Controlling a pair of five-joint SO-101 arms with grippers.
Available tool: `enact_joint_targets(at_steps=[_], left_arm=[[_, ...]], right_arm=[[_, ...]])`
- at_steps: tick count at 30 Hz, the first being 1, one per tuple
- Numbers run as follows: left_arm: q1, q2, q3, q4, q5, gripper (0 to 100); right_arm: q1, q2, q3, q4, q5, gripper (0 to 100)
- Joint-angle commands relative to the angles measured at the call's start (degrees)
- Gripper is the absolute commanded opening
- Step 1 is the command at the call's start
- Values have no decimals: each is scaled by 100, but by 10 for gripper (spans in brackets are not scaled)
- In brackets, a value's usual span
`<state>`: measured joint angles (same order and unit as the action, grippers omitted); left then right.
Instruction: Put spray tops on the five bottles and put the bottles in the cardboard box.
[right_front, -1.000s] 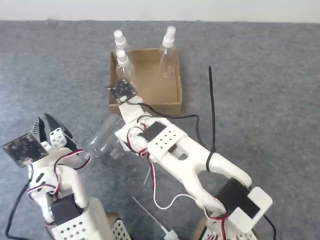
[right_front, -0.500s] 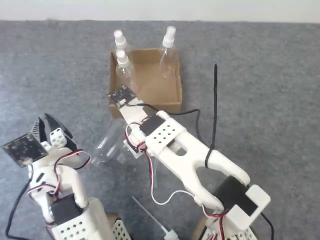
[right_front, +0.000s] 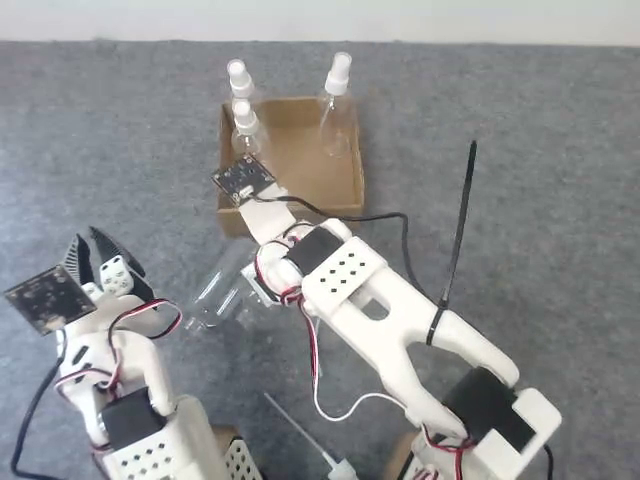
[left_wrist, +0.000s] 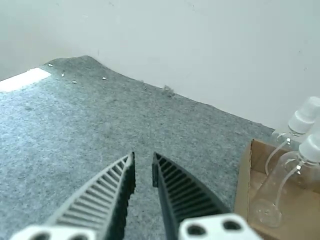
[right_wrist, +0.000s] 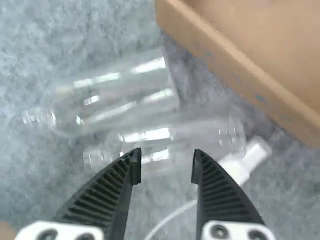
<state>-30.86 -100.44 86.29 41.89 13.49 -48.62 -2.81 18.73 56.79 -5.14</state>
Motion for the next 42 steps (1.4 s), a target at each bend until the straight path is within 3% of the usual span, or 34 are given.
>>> enact_joint_targets(at_steps=[1,12,18,27,42], left_arm=[[-18,-88,-75,-202,79,51],[-18,-88,-75,-202,70,51],[-18,-88,-66,-202,70,51],[-18,-88,-66,-202,70,51],[-35,-88,-66,-202,62,51]], right_arm=[[84,-409,264,-831,70,138],[92,-400,1503,-3090,79,134],[92,-391,1758,-3292,941,134],[198,13,1749,-3213,1020,134],[303,-22,633,-154,1415,134]])
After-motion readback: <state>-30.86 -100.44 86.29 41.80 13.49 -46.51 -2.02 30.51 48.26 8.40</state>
